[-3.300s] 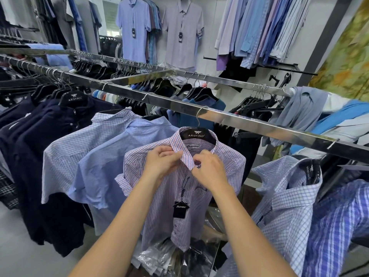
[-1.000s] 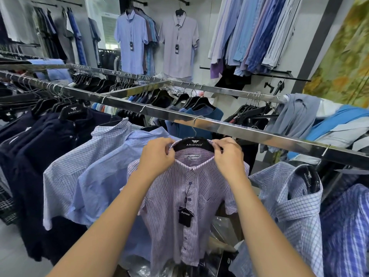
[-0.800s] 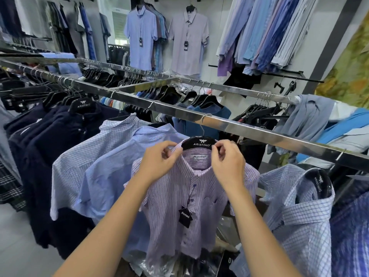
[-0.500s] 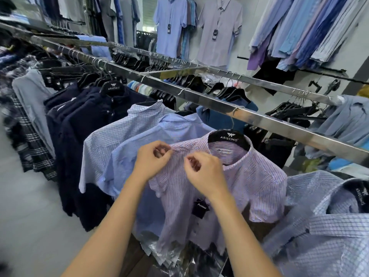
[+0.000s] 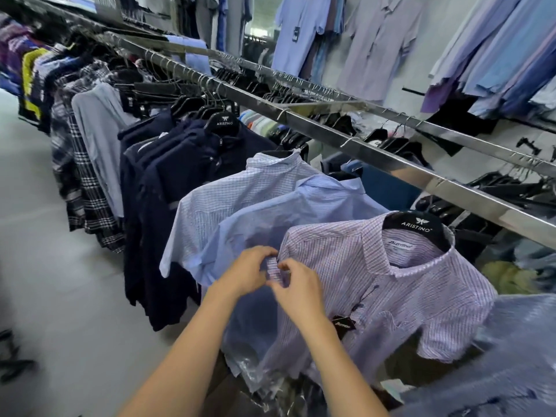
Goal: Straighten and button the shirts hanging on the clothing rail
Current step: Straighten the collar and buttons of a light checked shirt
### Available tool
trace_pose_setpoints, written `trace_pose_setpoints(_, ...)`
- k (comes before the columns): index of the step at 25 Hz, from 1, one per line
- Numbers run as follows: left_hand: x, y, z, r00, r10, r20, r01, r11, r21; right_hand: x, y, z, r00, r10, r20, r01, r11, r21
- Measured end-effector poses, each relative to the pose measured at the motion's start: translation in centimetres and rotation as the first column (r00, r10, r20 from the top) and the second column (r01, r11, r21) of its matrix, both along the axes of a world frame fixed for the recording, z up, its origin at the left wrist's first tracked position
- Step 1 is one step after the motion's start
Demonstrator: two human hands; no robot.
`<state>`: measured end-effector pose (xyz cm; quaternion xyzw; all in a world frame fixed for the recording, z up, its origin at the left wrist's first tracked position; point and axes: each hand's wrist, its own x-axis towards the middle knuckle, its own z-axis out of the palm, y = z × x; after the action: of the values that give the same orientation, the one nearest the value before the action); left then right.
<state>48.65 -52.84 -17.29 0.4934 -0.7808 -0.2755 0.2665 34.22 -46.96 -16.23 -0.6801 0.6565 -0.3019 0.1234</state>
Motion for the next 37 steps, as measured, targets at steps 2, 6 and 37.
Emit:
trace_pose_setpoints(2,-0.2,-0.8,-1.0,0.995,-0.050,0.086,0.053,0.998,-0.032,0.3,0.1,-0.5,0.998,-0.052,0.043,0.052,0.999,0.004)
trace_pose_setpoints(6,-0.3,-1.1,-2.5,0.987,-0.097,0.129,0.108,0.991,-0.083,0.1,0.6,-1.2,0.987,-0.140,0.073,0.134,0.988,0.078)
trace_pose_setpoints(37,3.3,19.0,-1.4,0.808,0.337,-0.482,-0.254,0.939,0.232,1.1,14.8,2.9,0.992,0.128,-0.008,-0.128,0.988,-0.086)
